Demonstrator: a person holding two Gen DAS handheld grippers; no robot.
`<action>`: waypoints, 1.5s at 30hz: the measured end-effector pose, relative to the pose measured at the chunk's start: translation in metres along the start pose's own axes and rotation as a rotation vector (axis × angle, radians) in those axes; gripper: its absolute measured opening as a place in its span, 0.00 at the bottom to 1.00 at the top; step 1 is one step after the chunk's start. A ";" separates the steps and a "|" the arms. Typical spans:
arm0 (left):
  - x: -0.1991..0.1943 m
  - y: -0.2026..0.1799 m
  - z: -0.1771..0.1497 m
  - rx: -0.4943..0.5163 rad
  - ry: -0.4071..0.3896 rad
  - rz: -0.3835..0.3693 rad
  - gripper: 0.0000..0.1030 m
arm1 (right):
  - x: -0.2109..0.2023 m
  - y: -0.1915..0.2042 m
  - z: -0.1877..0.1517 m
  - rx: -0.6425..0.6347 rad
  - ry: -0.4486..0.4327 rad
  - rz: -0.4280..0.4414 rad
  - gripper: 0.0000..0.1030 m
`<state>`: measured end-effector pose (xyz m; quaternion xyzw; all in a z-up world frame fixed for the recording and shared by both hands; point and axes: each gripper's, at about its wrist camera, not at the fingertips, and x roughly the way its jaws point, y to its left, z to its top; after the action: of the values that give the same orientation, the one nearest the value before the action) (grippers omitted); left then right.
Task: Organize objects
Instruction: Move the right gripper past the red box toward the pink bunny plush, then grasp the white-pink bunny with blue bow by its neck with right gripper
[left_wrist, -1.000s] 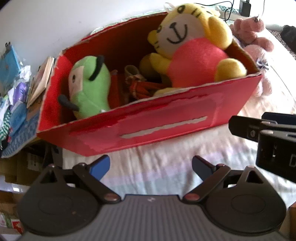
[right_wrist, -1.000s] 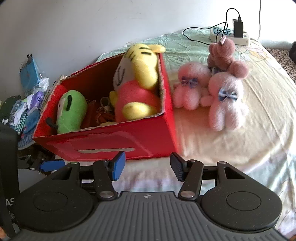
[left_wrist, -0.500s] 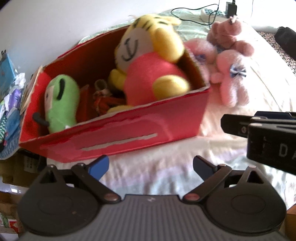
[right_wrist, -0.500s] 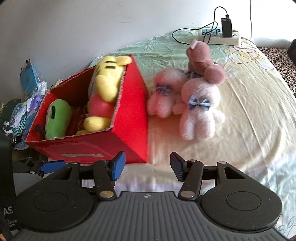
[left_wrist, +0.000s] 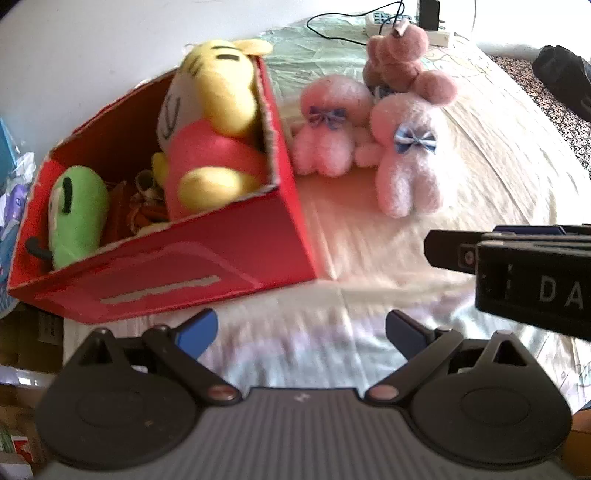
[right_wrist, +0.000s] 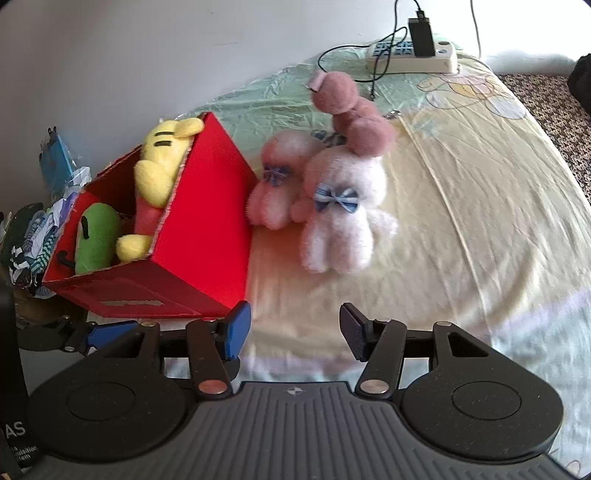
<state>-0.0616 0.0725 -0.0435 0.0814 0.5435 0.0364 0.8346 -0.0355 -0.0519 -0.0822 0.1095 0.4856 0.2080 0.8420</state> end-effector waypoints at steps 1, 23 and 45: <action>0.001 -0.004 0.000 -0.001 0.002 0.000 0.95 | 0.000 -0.004 -0.001 0.003 0.002 0.002 0.56; 0.022 -0.060 0.013 0.114 -0.213 -0.206 0.86 | 0.011 -0.087 0.017 0.117 -0.048 0.064 0.55; 0.078 -0.051 0.068 0.071 -0.259 -0.338 0.76 | 0.081 -0.104 0.076 0.132 0.001 0.279 0.55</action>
<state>0.0308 0.0272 -0.0964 0.0223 0.4385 -0.1340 0.8884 0.0916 -0.1058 -0.1464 0.2308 0.4786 0.2908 0.7957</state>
